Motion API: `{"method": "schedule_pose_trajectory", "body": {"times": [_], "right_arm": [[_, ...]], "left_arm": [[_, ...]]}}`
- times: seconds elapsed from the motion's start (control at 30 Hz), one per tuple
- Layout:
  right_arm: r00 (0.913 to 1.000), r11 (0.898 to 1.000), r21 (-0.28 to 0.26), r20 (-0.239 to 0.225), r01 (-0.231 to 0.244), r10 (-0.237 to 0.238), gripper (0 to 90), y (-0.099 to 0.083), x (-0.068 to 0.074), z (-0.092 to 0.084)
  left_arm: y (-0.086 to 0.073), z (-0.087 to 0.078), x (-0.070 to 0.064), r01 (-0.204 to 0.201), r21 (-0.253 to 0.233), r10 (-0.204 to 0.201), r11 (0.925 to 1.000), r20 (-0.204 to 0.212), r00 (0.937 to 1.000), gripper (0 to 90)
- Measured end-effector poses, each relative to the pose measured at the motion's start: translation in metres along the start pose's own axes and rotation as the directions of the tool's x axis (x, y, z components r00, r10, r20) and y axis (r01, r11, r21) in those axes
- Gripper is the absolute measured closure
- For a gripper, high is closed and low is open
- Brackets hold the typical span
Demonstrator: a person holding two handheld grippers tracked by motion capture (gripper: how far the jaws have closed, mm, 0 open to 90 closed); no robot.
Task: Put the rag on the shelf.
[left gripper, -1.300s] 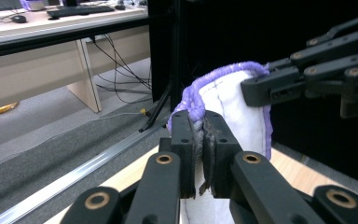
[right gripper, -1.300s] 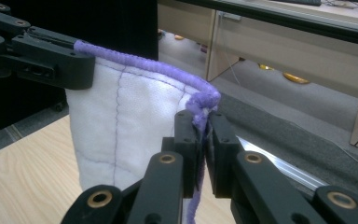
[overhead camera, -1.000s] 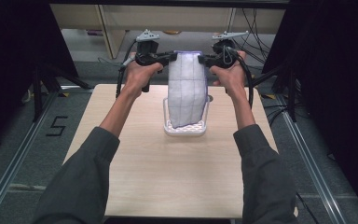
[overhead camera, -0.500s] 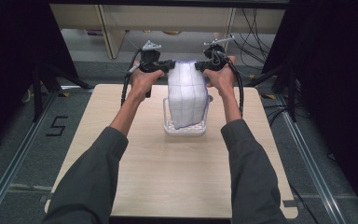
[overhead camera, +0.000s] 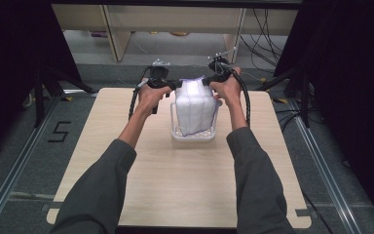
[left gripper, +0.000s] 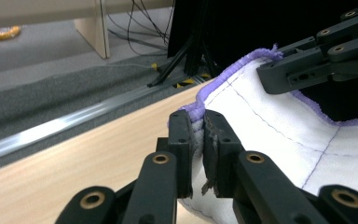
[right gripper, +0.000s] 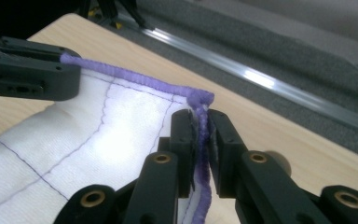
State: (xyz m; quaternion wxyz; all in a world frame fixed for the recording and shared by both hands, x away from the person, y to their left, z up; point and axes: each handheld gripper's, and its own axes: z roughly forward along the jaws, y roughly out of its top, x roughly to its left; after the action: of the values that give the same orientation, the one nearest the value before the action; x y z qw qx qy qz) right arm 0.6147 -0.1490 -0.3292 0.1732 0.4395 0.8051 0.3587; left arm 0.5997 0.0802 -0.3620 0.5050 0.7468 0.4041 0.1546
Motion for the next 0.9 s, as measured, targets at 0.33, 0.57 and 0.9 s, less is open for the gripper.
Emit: {"method": "schedule_pose_trajectory", "body": {"times": [0.33,0.57,0.9], "right_arm": [[0.9983,0.998,0.026,0.001,-0.058,0.058,69.3,-0.007,-0.006,-0.001],[0.9972,0.997,-0.026,-0.014,-0.073,0.073,66.7,-0.004,-0.014,-0.024],[0.9978,0.996,-0.056,-0.004,-0.067,0.067,64.4,-0.015,-0.023,-0.039]], "left_arm": [[-0.001,-0.007,0.004,0.047,0.047,-0.047,0.9978,-0.014,0.9988,65.4],[-0.004,-0.023,0.017,0.039,0.075,-0.036,0.9964,-0.037,0.9987,61.2],[-0.007,-0.039,0.020,0.023,0.117,-0.018,0.9928,-0.042,0.9990,52.0]]}}
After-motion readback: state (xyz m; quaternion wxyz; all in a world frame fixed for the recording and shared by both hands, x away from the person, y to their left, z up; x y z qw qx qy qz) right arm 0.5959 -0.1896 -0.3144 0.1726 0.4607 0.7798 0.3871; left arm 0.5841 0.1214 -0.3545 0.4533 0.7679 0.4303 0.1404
